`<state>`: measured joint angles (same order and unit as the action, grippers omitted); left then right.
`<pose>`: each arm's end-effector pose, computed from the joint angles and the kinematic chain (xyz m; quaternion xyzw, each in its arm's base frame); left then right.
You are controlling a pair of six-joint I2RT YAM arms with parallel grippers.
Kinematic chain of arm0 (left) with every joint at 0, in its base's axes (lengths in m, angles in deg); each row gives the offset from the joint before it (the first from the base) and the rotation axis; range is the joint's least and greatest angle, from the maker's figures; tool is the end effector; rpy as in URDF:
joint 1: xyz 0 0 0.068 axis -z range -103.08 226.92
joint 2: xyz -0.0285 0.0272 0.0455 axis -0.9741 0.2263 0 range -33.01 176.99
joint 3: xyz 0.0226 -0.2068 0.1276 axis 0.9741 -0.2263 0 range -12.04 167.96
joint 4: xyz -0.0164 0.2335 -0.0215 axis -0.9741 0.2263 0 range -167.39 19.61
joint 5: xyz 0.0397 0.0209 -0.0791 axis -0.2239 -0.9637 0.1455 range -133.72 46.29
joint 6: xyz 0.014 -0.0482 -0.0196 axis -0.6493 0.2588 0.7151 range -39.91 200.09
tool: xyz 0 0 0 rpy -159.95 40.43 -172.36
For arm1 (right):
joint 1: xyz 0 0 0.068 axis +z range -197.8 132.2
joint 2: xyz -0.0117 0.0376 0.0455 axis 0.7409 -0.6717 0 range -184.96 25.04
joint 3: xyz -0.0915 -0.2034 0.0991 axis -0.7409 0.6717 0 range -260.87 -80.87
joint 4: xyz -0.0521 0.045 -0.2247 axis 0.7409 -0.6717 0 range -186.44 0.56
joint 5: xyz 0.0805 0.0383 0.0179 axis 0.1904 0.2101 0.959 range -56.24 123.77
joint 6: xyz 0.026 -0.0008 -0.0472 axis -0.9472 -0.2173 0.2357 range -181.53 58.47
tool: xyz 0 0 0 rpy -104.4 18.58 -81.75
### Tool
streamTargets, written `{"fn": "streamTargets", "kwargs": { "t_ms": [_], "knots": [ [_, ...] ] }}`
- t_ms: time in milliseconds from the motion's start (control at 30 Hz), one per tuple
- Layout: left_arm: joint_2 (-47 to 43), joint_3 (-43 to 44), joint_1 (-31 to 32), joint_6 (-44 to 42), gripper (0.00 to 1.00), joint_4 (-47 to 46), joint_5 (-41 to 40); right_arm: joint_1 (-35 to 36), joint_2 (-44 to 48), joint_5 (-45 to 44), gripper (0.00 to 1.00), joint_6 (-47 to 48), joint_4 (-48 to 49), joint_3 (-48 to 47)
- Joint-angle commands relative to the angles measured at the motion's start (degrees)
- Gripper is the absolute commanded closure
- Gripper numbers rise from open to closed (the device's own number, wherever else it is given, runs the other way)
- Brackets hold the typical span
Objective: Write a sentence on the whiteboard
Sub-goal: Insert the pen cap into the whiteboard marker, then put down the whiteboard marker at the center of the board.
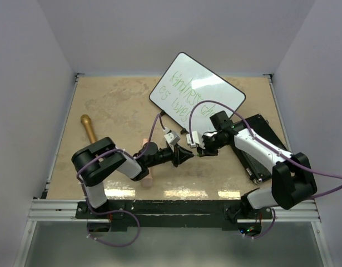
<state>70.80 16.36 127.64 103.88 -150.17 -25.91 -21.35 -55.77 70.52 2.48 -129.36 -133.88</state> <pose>0.1793 -0.2363 0.1415 0.2703 0.6699 -0.5021 0.4754 0.2063 0.1264 0.2019 -0.7040 0.6125 0.2339 0.2731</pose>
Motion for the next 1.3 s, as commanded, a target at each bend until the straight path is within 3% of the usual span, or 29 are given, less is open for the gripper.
{"fn": "streamTargets", "kwargs": {
  "t_ms": [0,100,300,433,567,667,733,867,967,1067,1100,1267],
  "knots": [
    [-4.8,1.2,1.7,-6.2,1.00,3.3,-4.0,3.1,0.8,15.7,0.64,0.3,1.7,-3.6],
    [-10.6,-1.2,1.5,-7.6,1.00,11.8,-6.1,2.5,1.5,13.2,0.48,1.2,-0.6,-5.4],
    [-23.1,-6.0,1.5,-6.7,1.00,26.1,-11.5,-0.6,5.9,5.7,0.28,0.1,-2.9,-9.6],
    [-30.0,-6.1,1.4,-7.2,1.00,33.8,-12.4,-3.7,6.4,7.0,0.23,3.8,-10.5,-13.5],
    [-32.4,-3.7,1.2,-9.8,1.00,41.6,-6.9,-3.4,3.6,13.5,0.22,10.4,-15.0,-12.3],
    [-30.9,-0.6,1.2,-14.6,1.00,47.8,-1.6,-3.2,1.9,14.5,0.22,10.4,-14.0,-11.4],
    [-28.9,0.2,1.2,-16.9,0.99,48.9,-0.1,-3.3,1.7,14.2,0.22,8.3,-11.9,-11.8],
    [-25.6,-2.3,0.3,-17.0,0.96,39.4,-1.6,-3.3,2.4,14.5,0.21,3.0,-8.2,-10.9],
    [-21.2,-2.8,-3.0,-14.0,0.86,31.1,1.3,-3.6,2.0,13.8,0.21,1.5,-6.6,-9.8],
    [-17.1,-1.8,-5.4,-11.3,0.68,27.2,3.5,-4.6,1.8,14.0,0.21,0.9,-6.0,-9.0],
    [-16.5,-1.5,-5.7,-10.2,0.46,27.6,2.1,-5.0,1.6,14.0,0.21,0.8,-5.9,-8.9],
    [-21.8,-4.2,-7.0,-9.8,0.34,28.5,-7.2,-6.9,1.1,15.6,0.21,1.6,-6.7,-8.7]
  ]
}}
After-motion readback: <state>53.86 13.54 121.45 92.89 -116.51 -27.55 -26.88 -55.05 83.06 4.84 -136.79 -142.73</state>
